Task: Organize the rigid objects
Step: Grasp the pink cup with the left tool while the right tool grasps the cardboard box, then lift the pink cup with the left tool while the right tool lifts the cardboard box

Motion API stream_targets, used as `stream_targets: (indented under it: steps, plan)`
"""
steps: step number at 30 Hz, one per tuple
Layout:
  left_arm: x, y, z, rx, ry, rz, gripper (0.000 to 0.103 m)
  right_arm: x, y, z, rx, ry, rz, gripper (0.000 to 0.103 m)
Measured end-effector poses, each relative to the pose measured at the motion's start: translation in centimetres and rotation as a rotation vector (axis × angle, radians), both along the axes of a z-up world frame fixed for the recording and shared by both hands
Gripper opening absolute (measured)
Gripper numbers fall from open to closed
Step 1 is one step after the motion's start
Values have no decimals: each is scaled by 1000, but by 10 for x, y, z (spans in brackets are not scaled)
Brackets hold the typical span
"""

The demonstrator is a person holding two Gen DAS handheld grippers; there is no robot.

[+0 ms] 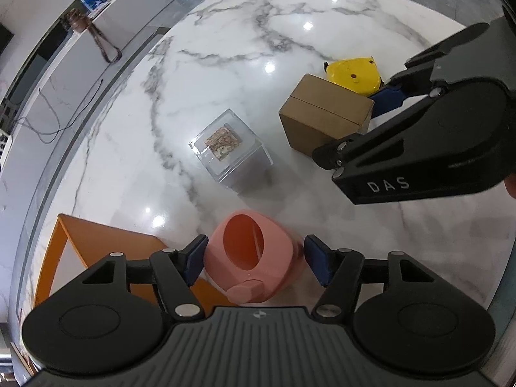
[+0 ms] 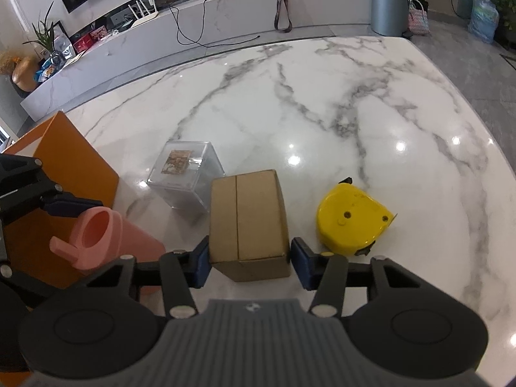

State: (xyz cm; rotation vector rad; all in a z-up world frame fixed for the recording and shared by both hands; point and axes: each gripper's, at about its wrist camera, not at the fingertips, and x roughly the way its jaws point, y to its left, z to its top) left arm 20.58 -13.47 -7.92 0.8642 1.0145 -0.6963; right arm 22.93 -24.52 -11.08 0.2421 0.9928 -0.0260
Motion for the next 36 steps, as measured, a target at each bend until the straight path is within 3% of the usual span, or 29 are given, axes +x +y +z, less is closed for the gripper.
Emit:
stream_targets:
  steps: [8,17,30,36]
  plan:
    - [-14,3,7,-64,-37,55,74,-8,7,10,-31,-14,30,48]
    - [-37,10,41,-154,-90,66,73,-24,17,31,-60,-38,65,46]
    - [-66,32,105,-227,-209,70,73,-52,37,100,-62,-181,88,46]
    - [-64,73,127,-259,-223,164,73,-57,58,123,-23,-224,140,46]
